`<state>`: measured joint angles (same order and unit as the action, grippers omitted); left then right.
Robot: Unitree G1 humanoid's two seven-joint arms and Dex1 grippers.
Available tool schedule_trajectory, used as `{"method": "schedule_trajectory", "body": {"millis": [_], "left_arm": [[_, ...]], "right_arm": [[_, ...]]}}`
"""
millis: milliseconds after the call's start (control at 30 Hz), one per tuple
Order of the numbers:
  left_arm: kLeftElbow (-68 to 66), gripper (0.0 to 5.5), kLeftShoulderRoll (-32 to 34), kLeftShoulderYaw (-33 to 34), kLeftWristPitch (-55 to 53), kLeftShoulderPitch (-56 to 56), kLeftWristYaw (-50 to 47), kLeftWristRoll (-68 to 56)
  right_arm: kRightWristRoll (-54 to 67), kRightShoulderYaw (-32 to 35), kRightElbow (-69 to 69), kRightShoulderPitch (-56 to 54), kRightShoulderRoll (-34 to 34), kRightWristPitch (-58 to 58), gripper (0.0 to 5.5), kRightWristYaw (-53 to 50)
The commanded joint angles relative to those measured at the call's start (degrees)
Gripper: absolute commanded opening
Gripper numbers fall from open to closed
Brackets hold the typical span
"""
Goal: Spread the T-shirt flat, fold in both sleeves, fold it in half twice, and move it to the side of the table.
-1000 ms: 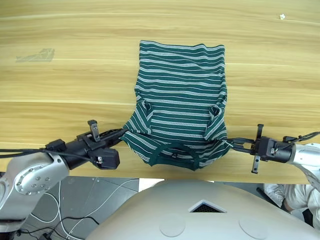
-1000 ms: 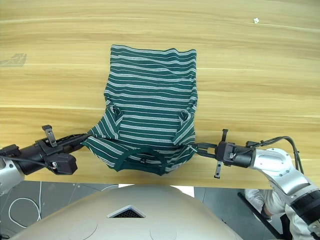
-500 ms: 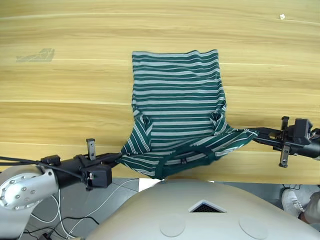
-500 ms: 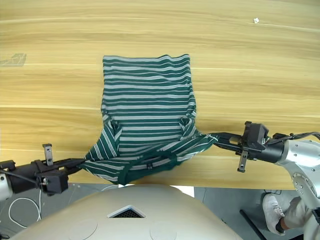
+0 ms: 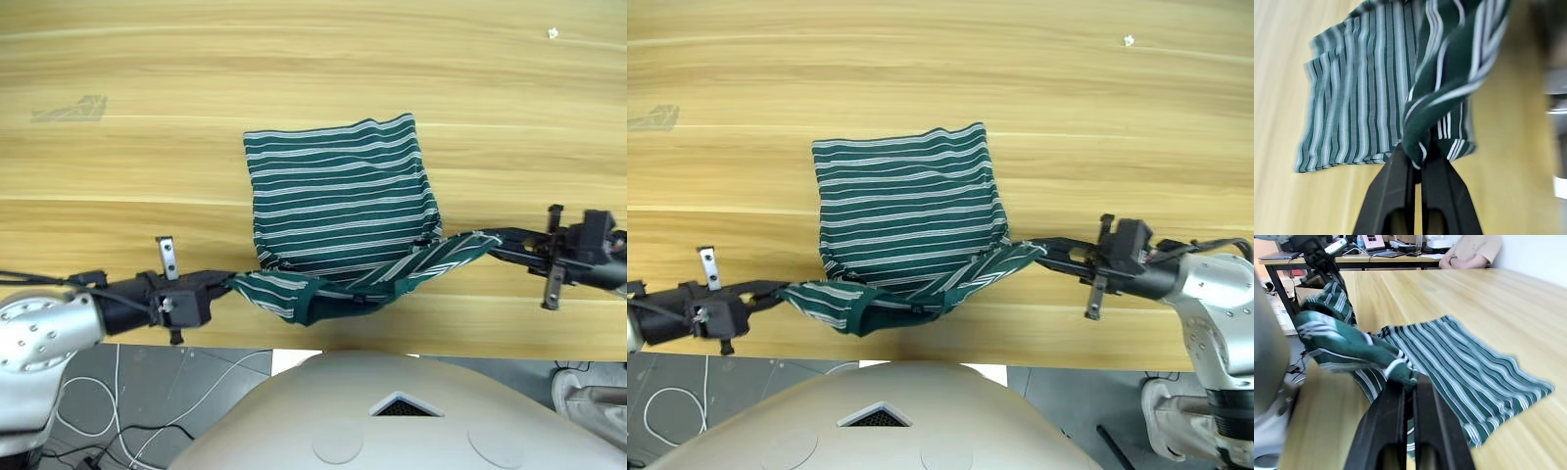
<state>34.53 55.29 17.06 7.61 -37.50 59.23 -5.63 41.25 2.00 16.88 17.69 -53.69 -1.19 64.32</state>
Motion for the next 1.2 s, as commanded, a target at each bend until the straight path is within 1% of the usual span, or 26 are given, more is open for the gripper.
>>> {"method": "schedule_trajectory", "body": {"millis": [33, 167, 233, 300, 367, 500, 633, 733, 767, 800, 833, 867, 900, 1033, 1067, 1133, 1200], "left_arm": [[-5.7, 0.01, -1.8, -6.1, -2.3, 11.8, -3.9, 3.4], [-12.2, 0.01, -5.4, -11.6, -4.0, 23.0, -7.4, 5.1], [-15.8, 0.01, -7.5, -13.8, -4.1, 27.5, -9.8, 6.8], [-21.3, 0.01, -10.5, -15.2, -5.0, 33.3, -12.7, 7.4], [-26.8, 0.01, -12.9, -15.9, -5.6, 38.3, -15.0, 7.4], [-33.9, 0.01, -15.9, -16.3, -5.7, 43.8, -17.8, 6.8], [-39.8, 0.01, -17.6, -18.1, -4.7, 46.7, -20.1, 9.1], [-43.3, 0.01, -17.7, -19.4, -3.3, 47.5, -21.2, 11.0], [-43.8, 0.01, -17.4, -19.5, -2.7, 47.4, -21.5, 11.4], [-44.8, 0.01, -17.3, -19.6, -2.1, 47.5, -22.0, 11.9], [-45.6, 0.01, -17.3, -19.7, -1.7, 47.7, -22.5, 12.3], [-46.5, 0.35, -17.7, -19.6, -1.5, 48.2, -23.7, 12.8], [-47.7, 0.54, -18.3, -19.3, -1.4, 48.9, -25.3, 13.3], [-56.2, 1.12, -21.6, -16.4, -2.5, 54.5, -36.1, 14.5], [-58.7, 1.33, -22.4, -15.6, -3.1, 55.8, -38.3, 14.3], [-61.8, 1.33, -23.9, -15.1, -3.0, 56.6, -39.8, 13.4], [-63.0, 1.33, -24.8, -15.1, -2.7, 55.8, -40.3, 13.0]], "right_arm": [[-6.3, -5.5, -8.5, -14.8, 6.6, 3.6, 0.0, -1.3], [-12.1, -10.1, -22.9, -31.2, 14.8, 4.9, 0.0, -0.3], [-15.3, -10.7, -31.8, -37.6, 18.4, 3.2, 0.0, -0.5], [-17.1, -9.8, -40.1, -42.5, 22.0, 0.5, 0.0, -1.0], [-18.0, -8.6, -46.0, -46.0, 24.5, -1.3, 0.0, -1.1], [-21.6, -7.4, -57.4, -52.0, 28.8, -6.2, 0.0, -2.6], [-24.9, -6.7, -64.4, -54.6, 30.5, -10.1, 0.0, -4.0], [-27.3, -6.3, -68.4, -55.8, 31.0, -12.3, 0.0, -4.7], [-28.0, -6.2, -69.4, -56.1, 31.2, -13.2, 0.34, -4.9], [-28.4, -6.2, -70.2, -56.3, 31.2, -13.3, 0.41, -4.4], [-28.9, -6.1, -70.7, -56.4, 31.3, -13.6, 0.61, -4.4], [-29.6, -5.9, -71.6, -56.7, 31.5, -14.5, 0.8, -5.5], [-30.2, -5.4, -72.8, -57.2, 31.7, -15.3, 1.03, -7.4], [-33.0, -2.9, -77.8, -59.6, 32.7, -20.0, 1.68, -19.0], [-34.0, -2.8, -78.8, -60.0, 32.9, -20.8, 1.71, -21.6], [-35.8, -2.8, -80.5, -60.3, 33.2, -21.5, 1.71, -25.5], [-36.8, -2.8, -81.3, -60.0, 33.6, -22.7, 1.71, -26.9]]}}
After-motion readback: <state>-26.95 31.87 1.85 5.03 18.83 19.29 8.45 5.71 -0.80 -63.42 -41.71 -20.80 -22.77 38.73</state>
